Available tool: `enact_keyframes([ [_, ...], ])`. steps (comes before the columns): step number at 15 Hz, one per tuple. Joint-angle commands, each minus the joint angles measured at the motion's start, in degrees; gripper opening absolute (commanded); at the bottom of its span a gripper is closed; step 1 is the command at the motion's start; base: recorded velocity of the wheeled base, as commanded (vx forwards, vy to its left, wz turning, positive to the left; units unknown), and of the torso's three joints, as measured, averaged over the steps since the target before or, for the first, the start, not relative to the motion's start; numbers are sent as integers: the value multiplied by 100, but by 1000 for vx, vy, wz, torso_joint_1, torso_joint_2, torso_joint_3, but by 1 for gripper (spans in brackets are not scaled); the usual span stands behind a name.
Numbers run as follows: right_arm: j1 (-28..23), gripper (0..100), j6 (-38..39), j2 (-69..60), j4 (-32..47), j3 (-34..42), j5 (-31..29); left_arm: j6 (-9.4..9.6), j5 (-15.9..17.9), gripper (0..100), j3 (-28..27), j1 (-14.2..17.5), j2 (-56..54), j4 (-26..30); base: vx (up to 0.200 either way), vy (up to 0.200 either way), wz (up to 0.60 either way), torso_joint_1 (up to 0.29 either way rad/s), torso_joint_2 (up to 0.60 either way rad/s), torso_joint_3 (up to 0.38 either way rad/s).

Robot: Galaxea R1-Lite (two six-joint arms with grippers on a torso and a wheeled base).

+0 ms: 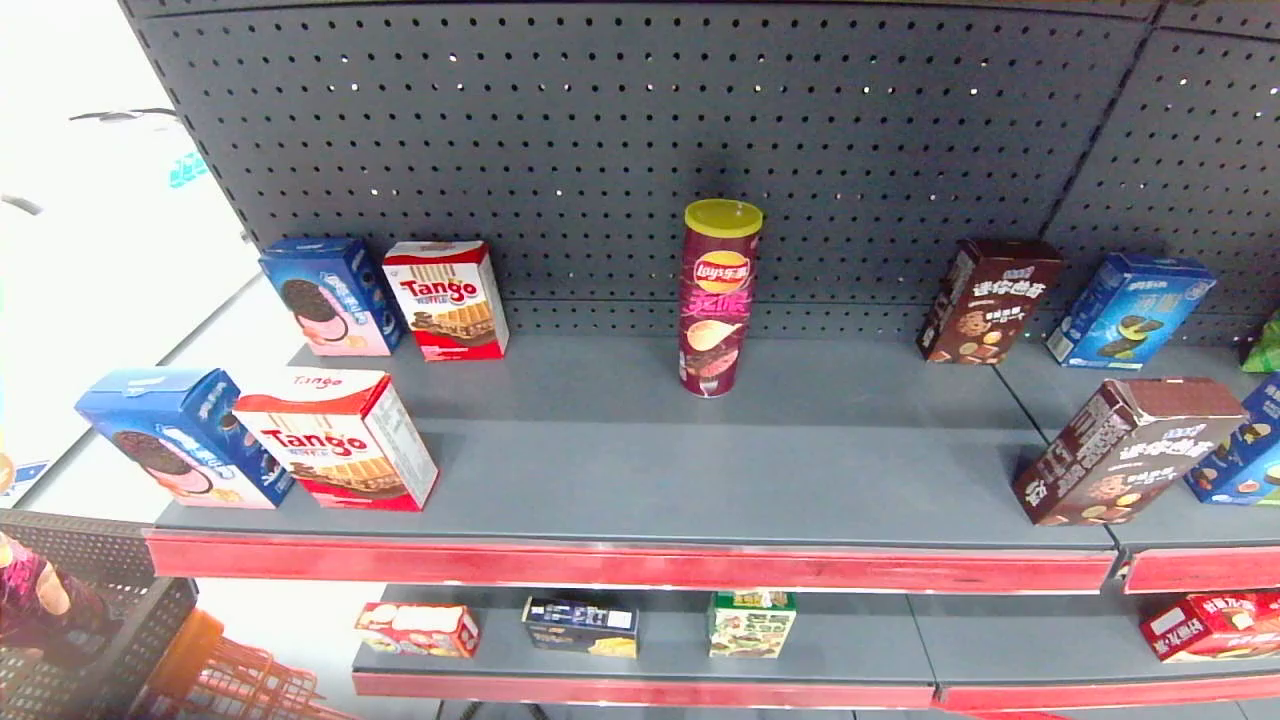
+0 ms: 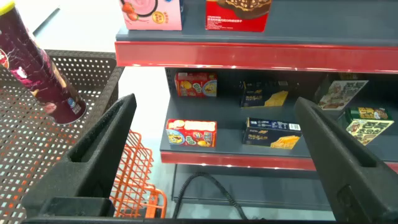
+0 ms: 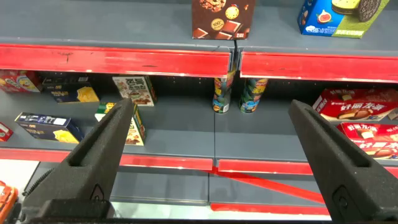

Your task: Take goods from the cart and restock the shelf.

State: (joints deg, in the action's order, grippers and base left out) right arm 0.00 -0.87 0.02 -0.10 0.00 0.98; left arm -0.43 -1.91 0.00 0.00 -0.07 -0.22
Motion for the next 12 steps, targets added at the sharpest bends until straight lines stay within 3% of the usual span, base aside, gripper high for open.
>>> enact_keyframes([
  [1,0,100,-10,-2,-8,0,8,-1,7,100,0,0,7,-4,0,0,0,0,0,0],
  [8,0,100,-10,-2,-8,0,8,-1,16,100,0,0,7,4,0,0,0,0,0,0],
  [12,0,100,7,-2,1,0,-1,-1,16,100,0,0,7,4,0,0,600,-1,0,2],
])
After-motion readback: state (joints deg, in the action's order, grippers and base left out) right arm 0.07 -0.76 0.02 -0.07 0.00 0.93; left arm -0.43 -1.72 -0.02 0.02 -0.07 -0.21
